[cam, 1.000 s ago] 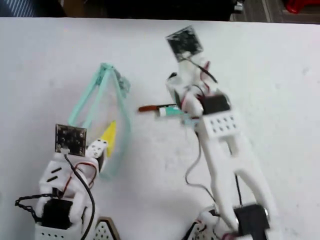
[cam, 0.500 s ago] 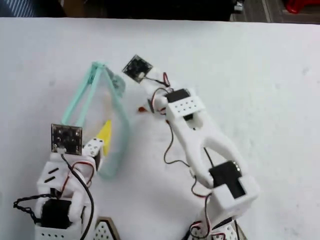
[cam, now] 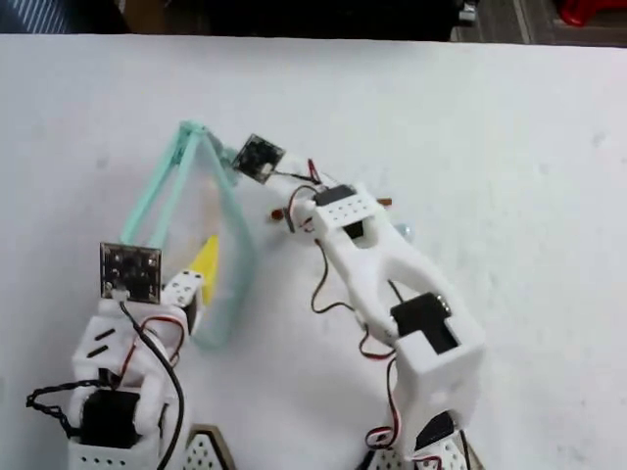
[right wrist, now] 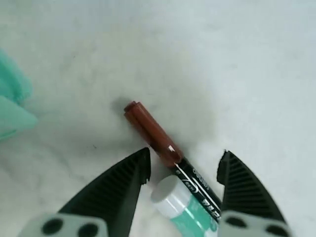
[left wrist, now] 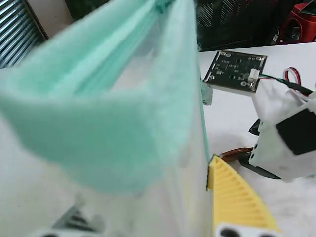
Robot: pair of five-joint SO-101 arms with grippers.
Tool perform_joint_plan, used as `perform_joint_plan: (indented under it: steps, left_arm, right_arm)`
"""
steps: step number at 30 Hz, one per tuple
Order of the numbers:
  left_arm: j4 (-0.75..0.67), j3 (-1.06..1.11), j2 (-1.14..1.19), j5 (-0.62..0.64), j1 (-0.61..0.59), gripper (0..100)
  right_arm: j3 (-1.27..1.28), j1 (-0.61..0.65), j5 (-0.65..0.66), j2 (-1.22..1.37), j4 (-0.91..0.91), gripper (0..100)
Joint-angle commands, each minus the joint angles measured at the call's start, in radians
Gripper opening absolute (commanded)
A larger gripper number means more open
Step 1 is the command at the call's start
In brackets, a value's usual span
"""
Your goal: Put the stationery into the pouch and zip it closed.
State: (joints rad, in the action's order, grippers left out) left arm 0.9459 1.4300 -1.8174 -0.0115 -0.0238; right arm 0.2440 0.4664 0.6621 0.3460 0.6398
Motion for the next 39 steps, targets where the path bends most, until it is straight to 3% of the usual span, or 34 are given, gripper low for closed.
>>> perform_joint_plan:
  steps: [1,6,11,13,21,29,33,39]
  left_arm:
    - [-0.032,-0.006,-0.008,-0.005,-0.007,22]
    - [-0.032,-0.006,-0.008,-0.005,-0.007,22]
    - [-0.032,-0.006,-0.008,-0.005,-0.007,22]
    - [-0.032,-0.006,-0.008,-0.005,-0.007,22]
    - [-0.032,-0.005,-0.008,-0.005,-0.002,22]
    - [-0.025,-0.003,-0.008,-0.009,0.079,23]
    - [0.005,-0.009,-0.008,-0.005,0.102,31]
    - [0.057,-0.051,-0.008,-0.005,0.108,32]
  right_arm:
    - [-0.081,0.002,0.011,0.03,-0.008,21.2]
    - [-0.19,-0.035,0.009,0.157,-0.005,20.6]
    - [-0.302,-0.035,0.011,0.214,0.113,0.4]
    - [-0.345,-0.039,0.011,0.214,0.18,4.3]
    - [-0.6,-0.153,0.0,0.174,0.398,1.5]
    - [-0.687,-0.197,0.0,-0.085,0.581,1.5]
    - [-0.686,-0.185,-0.002,-0.259,0.648,1.5]
    - [-0.686,-0.137,-0.175,-0.544,0.72,1.5]
